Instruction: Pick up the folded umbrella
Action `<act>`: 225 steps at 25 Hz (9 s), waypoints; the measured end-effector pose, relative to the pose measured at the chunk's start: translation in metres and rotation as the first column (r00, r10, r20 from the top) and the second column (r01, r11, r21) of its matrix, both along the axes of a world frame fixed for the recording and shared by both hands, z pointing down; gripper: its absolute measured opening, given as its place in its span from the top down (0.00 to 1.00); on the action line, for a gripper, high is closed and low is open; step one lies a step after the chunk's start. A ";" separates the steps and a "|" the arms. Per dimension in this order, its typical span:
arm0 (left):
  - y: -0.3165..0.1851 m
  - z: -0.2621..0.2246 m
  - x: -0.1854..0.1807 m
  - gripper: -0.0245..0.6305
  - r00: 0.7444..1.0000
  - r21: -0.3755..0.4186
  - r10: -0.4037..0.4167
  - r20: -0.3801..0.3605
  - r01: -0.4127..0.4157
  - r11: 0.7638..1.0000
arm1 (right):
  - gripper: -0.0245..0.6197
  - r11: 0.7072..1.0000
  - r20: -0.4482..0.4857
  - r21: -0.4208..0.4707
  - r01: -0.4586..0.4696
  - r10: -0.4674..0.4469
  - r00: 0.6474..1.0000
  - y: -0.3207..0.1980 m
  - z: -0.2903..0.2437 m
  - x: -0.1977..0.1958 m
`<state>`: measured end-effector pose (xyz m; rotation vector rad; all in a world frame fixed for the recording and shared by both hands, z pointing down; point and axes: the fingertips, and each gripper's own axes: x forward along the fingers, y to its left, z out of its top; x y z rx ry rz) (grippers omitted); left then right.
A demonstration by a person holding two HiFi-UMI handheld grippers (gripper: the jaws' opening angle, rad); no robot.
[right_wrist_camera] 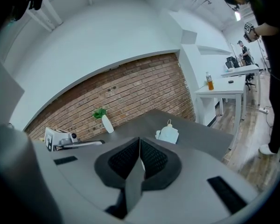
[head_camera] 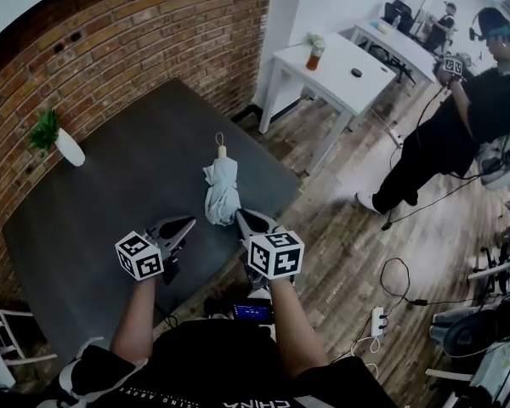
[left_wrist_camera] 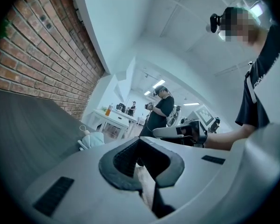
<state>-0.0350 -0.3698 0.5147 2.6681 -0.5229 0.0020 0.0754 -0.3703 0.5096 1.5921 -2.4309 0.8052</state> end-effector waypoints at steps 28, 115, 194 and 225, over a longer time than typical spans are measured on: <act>-0.019 -0.002 0.010 0.96 1.000 0.004 0.002 -0.013 -0.002 1.000 | 0.95 0.992 0.017 0.087 -0.094 0.093 0.996 -0.035 -0.011 0.024; -0.103 0.107 0.011 0.96 0.950 -0.194 -0.268 0.160 0.297 0.935 | 0.46 0.967 -0.010 -0.253 0.038 -0.042 0.999 -0.141 0.169 -0.028; 0.138 -0.073 0.114 0.72 0.993 0.077 -0.105 -0.052 0.109 0.991 | 0.47 0.960 0.122 0.277 0.034 -0.070 0.990 0.105 -0.105 0.071; 0.240 -0.082 0.157 0.73 0.992 0.151 -0.127 -0.004 0.126 0.981 | 0.47 0.944 0.164 0.318 0.087 -0.145 0.976 0.204 -0.110 0.104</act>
